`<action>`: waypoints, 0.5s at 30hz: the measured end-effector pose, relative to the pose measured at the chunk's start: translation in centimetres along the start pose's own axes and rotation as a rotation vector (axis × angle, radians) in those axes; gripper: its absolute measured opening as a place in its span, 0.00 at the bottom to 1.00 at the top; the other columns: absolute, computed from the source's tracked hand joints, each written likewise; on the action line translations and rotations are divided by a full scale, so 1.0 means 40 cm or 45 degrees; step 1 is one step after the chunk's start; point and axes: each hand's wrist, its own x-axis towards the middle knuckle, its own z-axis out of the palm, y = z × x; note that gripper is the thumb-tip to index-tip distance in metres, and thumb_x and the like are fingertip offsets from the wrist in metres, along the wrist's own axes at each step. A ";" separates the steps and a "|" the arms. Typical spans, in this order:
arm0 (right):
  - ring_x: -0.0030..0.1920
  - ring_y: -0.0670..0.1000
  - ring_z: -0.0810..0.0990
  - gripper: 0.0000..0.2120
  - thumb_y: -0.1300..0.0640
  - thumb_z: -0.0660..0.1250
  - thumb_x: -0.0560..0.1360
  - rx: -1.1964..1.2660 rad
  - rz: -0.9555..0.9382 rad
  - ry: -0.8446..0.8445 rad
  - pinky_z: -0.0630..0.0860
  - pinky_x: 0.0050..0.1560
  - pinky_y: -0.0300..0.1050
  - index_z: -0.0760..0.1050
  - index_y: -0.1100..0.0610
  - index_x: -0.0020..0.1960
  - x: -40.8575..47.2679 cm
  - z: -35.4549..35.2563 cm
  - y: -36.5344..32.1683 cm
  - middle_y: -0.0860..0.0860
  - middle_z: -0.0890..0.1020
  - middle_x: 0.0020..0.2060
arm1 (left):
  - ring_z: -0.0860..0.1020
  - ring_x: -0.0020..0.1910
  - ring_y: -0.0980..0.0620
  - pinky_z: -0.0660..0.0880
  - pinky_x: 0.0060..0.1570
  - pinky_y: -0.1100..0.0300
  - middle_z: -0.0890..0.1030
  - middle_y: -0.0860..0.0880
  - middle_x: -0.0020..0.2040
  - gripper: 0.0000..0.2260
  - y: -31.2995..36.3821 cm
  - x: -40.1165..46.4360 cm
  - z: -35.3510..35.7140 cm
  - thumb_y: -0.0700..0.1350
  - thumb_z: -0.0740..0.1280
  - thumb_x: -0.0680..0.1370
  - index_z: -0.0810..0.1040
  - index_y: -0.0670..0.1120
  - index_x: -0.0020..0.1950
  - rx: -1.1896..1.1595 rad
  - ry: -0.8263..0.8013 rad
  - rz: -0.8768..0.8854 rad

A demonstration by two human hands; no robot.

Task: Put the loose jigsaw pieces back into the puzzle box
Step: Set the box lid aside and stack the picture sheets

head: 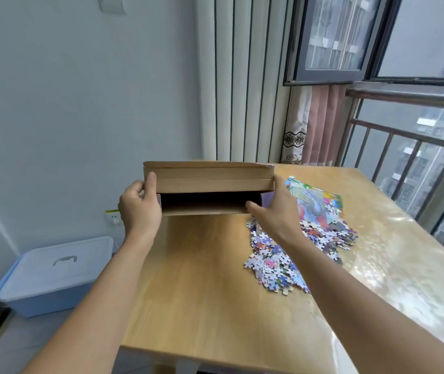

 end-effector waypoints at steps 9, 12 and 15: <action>0.45 0.61 0.84 0.26 0.74 0.59 0.73 0.007 0.200 -0.332 0.84 0.36 0.56 0.77 0.58 0.66 0.048 -0.001 0.067 0.60 0.80 0.57 | 0.76 0.58 0.48 0.72 0.52 0.63 0.78 0.48 0.62 0.20 -0.127 0.016 -0.038 0.26 0.59 0.76 0.76 0.41 0.63 0.275 -0.456 0.102; 0.47 0.57 0.85 0.21 0.76 0.66 0.74 0.238 0.284 -0.373 0.85 0.41 0.57 0.76 0.61 0.65 0.061 0.004 0.084 0.59 0.82 0.59 | 0.75 0.67 0.46 0.75 0.65 0.51 0.74 0.50 0.71 0.17 -0.144 0.045 -0.025 0.28 0.60 0.81 0.79 0.43 0.63 -0.011 -0.478 -0.139; 0.40 0.46 0.83 0.18 0.74 0.70 0.74 0.358 0.317 -0.340 0.84 0.33 0.48 0.75 0.64 0.62 0.070 0.021 0.078 0.58 0.84 0.53 | 0.77 0.68 0.44 0.74 0.68 0.45 0.75 0.48 0.73 0.17 -0.190 0.061 -0.017 0.31 0.71 0.77 0.81 0.49 0.61 -0.127 -0.434 -0.226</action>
